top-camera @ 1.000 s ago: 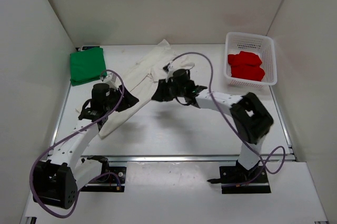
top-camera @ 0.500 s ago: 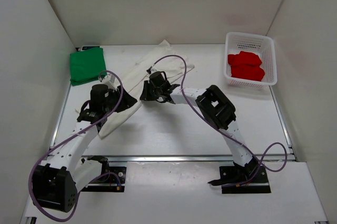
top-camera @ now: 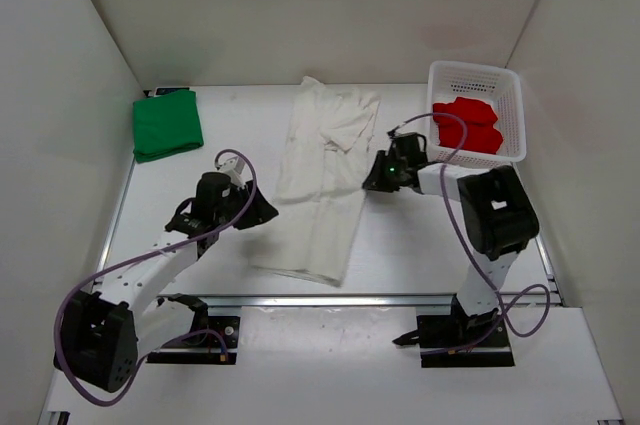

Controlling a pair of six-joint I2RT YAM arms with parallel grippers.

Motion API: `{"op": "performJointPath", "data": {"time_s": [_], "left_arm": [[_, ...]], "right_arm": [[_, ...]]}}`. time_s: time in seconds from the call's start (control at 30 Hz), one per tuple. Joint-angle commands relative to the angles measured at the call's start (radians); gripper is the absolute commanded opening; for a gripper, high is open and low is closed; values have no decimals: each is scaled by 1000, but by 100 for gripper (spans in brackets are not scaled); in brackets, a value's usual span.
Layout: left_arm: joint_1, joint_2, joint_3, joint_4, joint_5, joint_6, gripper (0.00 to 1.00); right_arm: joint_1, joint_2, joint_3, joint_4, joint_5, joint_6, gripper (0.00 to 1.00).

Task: Fold and stack the t-shirts
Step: Rotate the tshirt 90 degrees

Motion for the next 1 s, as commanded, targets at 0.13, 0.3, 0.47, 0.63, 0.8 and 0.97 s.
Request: {"op": "performJointPath", "data": {"time_s": [0.13,0.3,0.47,0.63,0.8,0.97], "left_arm": [[-11,-8,-66,-33,-43,7,58],[-98,35,-138,-10,-8,-16,62],[-250,167,-155,42,58,-23,61],[-307,199,-175,94,121,-48,61],[-370,232,-163,87,150,-40,56],[-396,258,-160,64,169,-42,45]], "right_arm": [[-97,-233,-211,-56,-58,-73,44],[-77,-421,-343,-46,-37,-63,46],[2,-681,-498,-195,95,-21,44],[79,-891,-651,-341,154,96,43],[81,-1048,-746,-442,107,184,41],[131,-1115,-760,-519,80,217,37]]}}
